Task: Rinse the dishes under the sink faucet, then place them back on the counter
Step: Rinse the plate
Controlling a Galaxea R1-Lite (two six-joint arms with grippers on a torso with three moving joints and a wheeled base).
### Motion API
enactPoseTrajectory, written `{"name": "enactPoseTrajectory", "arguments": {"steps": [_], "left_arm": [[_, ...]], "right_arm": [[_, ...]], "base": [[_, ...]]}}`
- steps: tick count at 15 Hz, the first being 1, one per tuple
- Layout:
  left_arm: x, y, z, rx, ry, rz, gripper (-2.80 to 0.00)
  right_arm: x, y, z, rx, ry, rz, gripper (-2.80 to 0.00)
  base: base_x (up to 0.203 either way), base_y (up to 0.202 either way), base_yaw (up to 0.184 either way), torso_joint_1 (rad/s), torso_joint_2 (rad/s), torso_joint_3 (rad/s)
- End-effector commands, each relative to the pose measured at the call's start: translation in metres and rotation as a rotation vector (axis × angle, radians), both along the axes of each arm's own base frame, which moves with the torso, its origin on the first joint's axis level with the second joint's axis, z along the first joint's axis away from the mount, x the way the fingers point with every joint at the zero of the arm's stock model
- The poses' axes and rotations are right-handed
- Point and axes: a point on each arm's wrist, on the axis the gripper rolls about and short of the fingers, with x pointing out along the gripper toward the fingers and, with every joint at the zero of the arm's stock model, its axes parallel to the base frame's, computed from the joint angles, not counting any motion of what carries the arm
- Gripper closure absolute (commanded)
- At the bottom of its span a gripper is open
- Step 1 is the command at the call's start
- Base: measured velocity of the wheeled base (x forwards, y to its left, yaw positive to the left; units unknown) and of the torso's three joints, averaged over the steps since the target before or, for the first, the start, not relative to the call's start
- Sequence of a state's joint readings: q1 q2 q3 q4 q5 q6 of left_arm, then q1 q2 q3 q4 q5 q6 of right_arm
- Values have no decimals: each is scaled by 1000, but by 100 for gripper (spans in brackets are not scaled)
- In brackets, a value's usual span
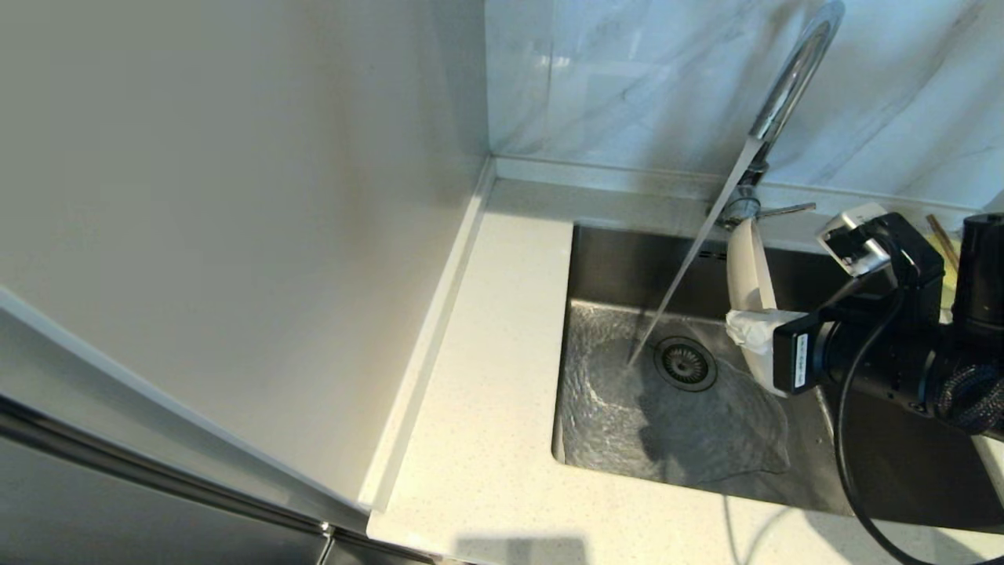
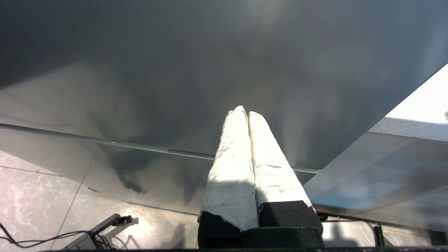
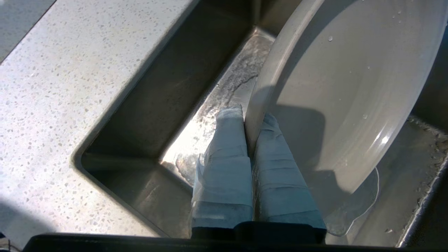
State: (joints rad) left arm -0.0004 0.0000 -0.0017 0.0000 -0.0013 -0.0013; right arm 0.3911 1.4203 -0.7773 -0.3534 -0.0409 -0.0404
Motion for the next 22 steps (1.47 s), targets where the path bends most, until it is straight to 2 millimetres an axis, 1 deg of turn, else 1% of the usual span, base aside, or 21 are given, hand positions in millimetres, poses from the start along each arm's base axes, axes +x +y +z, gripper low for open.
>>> {"name": "enactPoseTrajectory", "arguments": {"steps": [1,5,7,11,13,18,20,22], "left_arm": [[0,0,0,0,0,0,0],[0,0,0,0,0,-1,0],[0,0,0,0,0,0,0],[0,0,0,0,0,0,0],[0,0,0,0,0,0,0],[0,0,0,0,0,0,0],[0,0,0,0,0,0,0],[0,0,0,0,0,0,0]], "right_arm": [[3,4,0,0,1,9,0],[10,18,8,36,-13,41,0],[13,22,7,35,-7,49,0],[15,24,4,31,3,52,0],[15,31,5,30,1,76,0],[34,41,10,30,-13,76,0],[40,44,6,24,-1,72,0],[42,45,2,19,9,71,0]], "base": [[0,0,0,0,0,0],[0,0,0,0,0,0],[0,0,0,0,0,0],[0,0,0,0,0,0],[0,0,0,0,0,0],[0,0,0,0,0,0],[0,0,0,0,0,0],[0,0,0,0,0,0]]}}
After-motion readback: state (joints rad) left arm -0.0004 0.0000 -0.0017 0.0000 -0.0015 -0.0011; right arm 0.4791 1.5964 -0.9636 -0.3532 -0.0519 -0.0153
